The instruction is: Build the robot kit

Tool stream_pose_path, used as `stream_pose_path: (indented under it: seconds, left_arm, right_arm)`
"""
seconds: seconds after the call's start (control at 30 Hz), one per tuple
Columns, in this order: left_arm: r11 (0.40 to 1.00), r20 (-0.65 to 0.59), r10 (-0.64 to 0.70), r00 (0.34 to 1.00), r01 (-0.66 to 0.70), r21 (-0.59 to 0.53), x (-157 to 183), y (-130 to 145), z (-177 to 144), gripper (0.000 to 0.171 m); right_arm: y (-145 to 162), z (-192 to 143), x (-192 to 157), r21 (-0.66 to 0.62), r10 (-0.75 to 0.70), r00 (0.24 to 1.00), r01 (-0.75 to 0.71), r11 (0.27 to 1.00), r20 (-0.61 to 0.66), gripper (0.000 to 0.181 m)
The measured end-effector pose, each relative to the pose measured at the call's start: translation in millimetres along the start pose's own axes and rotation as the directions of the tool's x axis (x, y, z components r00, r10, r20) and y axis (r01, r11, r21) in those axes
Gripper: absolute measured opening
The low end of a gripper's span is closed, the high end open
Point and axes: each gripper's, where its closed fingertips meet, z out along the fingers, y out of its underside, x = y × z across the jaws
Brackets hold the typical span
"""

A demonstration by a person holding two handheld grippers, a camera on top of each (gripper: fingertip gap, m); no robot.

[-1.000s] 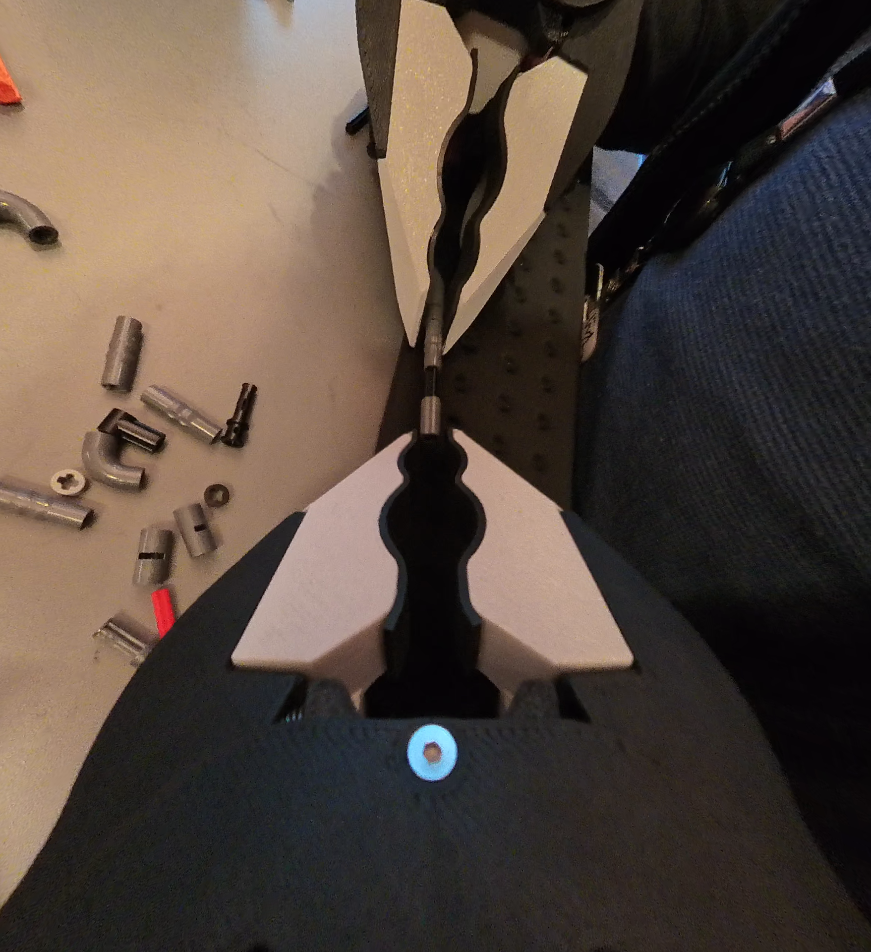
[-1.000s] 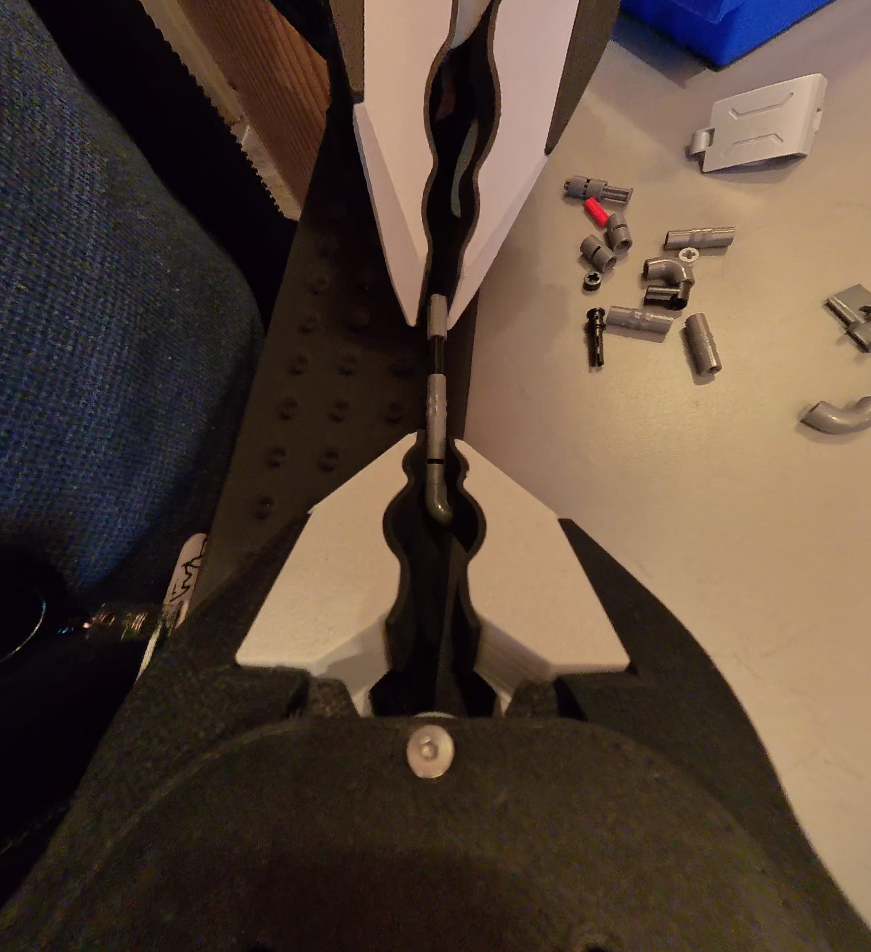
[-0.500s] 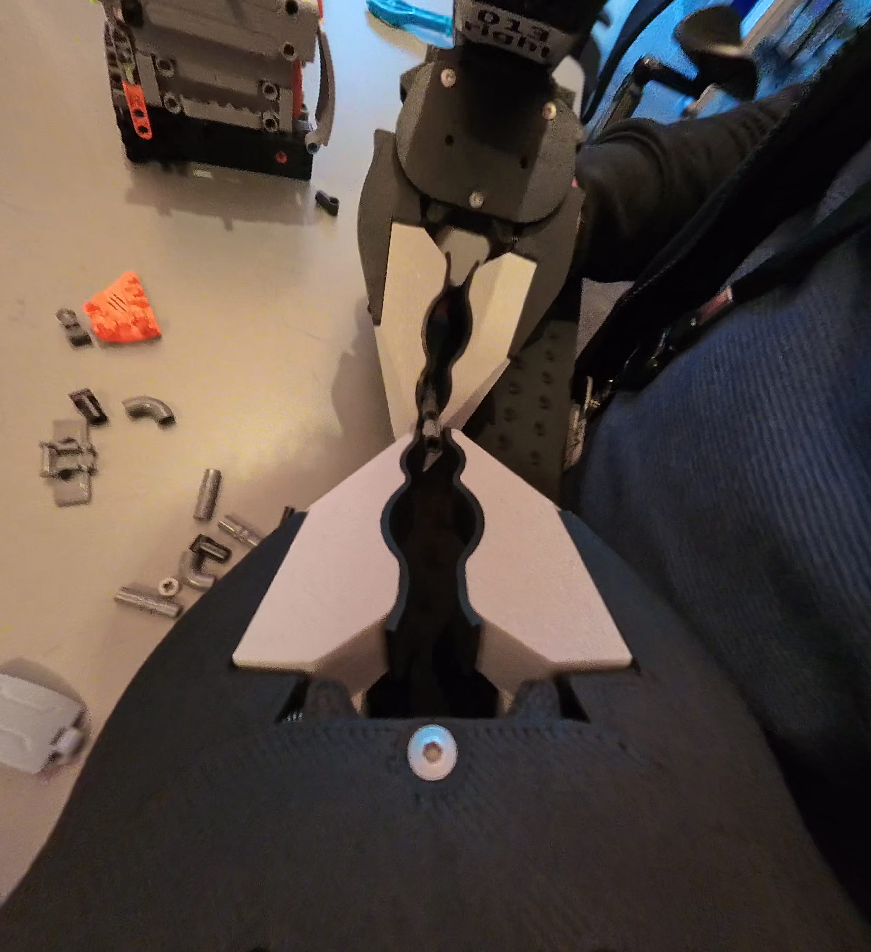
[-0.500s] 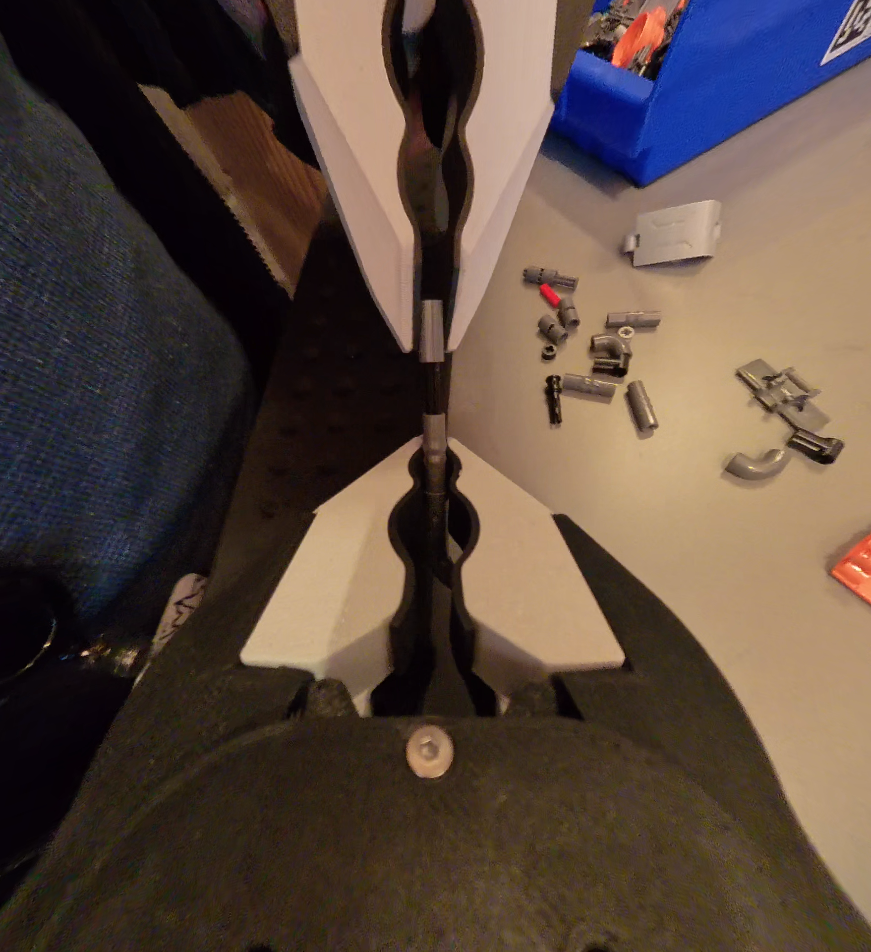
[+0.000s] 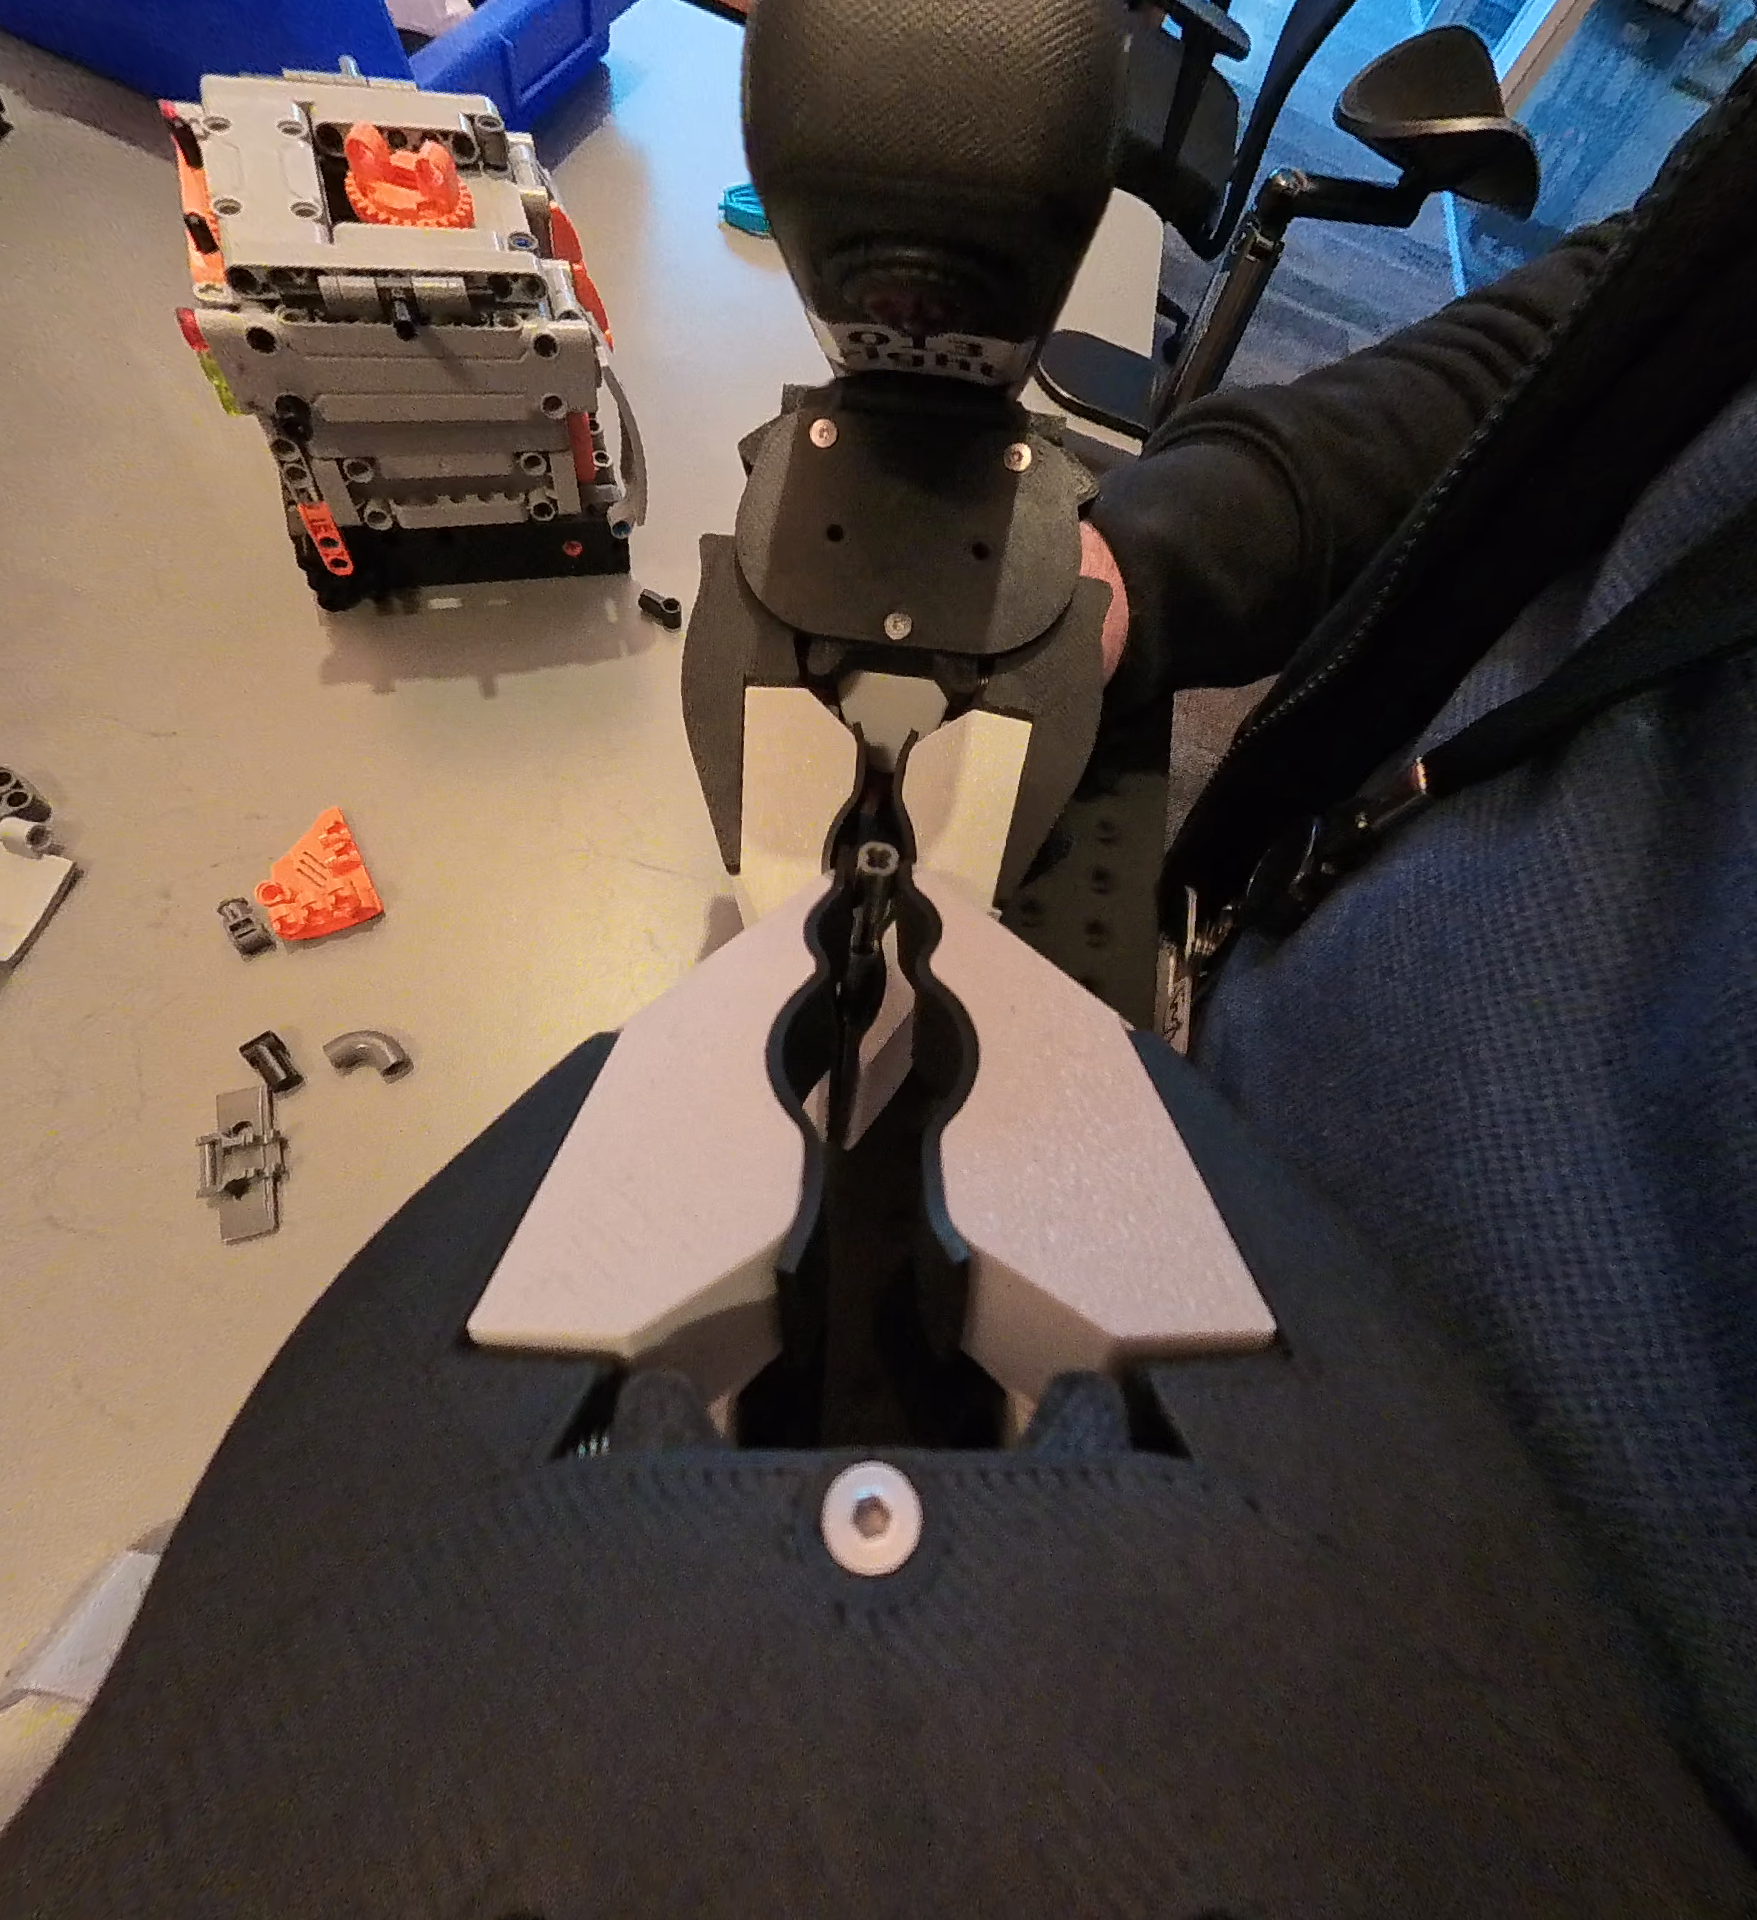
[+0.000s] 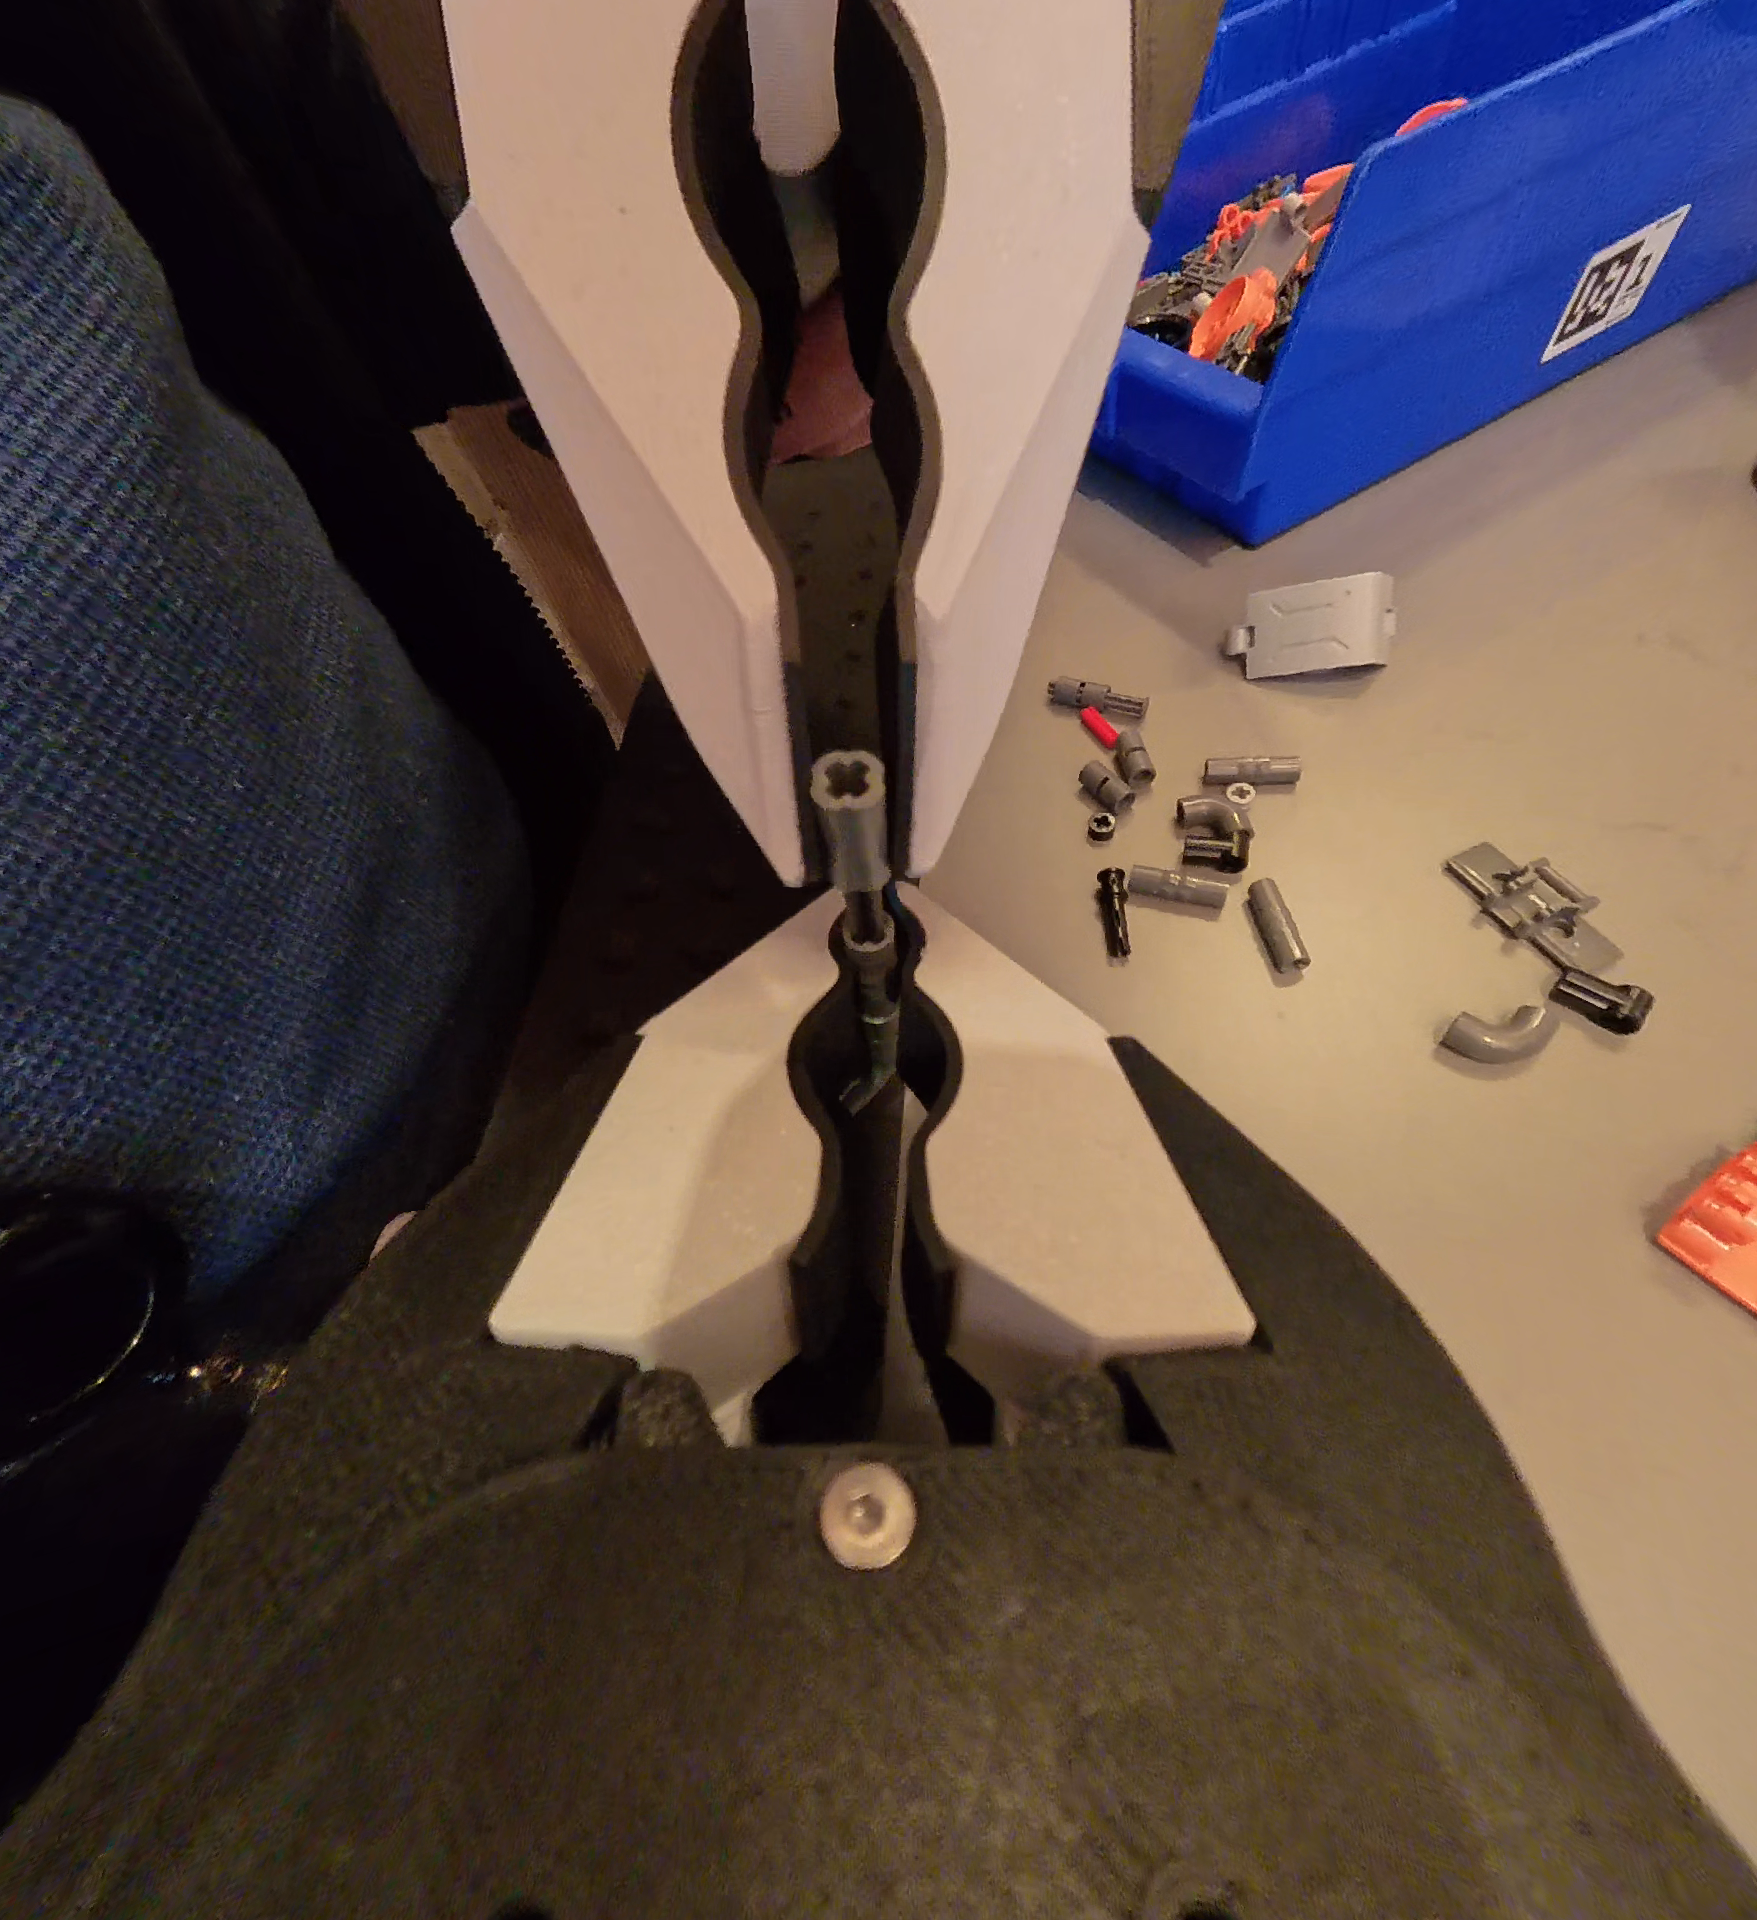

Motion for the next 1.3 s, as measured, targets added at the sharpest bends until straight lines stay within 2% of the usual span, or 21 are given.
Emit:
stream_pose_path:
  seconds: [0.4,0.53,0.63,0.77,0.83,0.9,0.97,1.07,1.17,1.3]
  left_arm:
    - [1.000,0.013,0.002,1.000,-0.003,0.005,3.4,2.1,-1.4,0.005]
    - [1.000,0.035,-0.018,0.999,0.018,-0.006,0.0,11.7,-5.4,0.006]
    - [0.995,0.067,-0.091,0.994,0.093,-0.032,-11.6,34.6,-12.0,0.005]
    - [0.980,0.048,-0.200,0.979,0.199,0.019,-14.4,53.0,-12.6,0.005]
    - [0.977,0.050,-0.211,0.976,0.208,0.054,-15.0,51.0,-13.6,0.012]
    - [0.981,0.070,-0.192,0.979,0.191,0.017,-15.7,56.9,-10.6,0.012]
    - [0.984,0.080,-0.180,0.980,0.180,0.006,-15.7,60.4,-8.4,0.004]
    - [0.973,0.044,-0.225,0.973,0.222,0.061,-15.8,58.0,-9.3,0.004]
    - [0.942,-0.025,-0.299,0.954,0.299,0.152,-18.0,53.0,-15.3,0.004]
    - [0.898,-0.106,-0.364,0.925,0.379,0.224,-20.6,48.1,-20.3,0.004]
  right_arm:
    - [1.9,1.8,-1.6,-0.031,-0.031,0.999,0.031,0.999,-0.012,0.000]
    - [12.2,0.3,6.2,-0.135,-0.060,0.997,0.052,0.989,-0.056,0.000]
    - [23.8,-1.6,14.2,-0.255,-0.083,0.993,0.059,0.965,-0.085,0.000]
    - [36.0,3.3,16.8,-0.391,-0.132,0.989,0.095,0.915,-0.070,0.000]
    - [37.7,5.1,17.6,-0.411,-0.141,0.988,0.104,0.905,-0.061,0.000]
    - [36.5,6.6,16.4,-0.409,-0.142,0.989,0.109,0.906,-0.050,0.000]
    - [36.9,7.1,15.7,-0.404,-0.133,0.990,0.104,0.909,-0.045,0.000]
    - [27.5,1.9,18.2,-0.323,-0.103,0.993,0.078,0.943,-0.061,0.002]
    - [12.0,-14.2,21.2,-0.201,0.003,0.998,-0.014,0.980,-0.057,0.012]
    - [7.7,-27.9,25.0,-0.139,0.062,0.996,-0.071,0.988,-0.065,0.016]
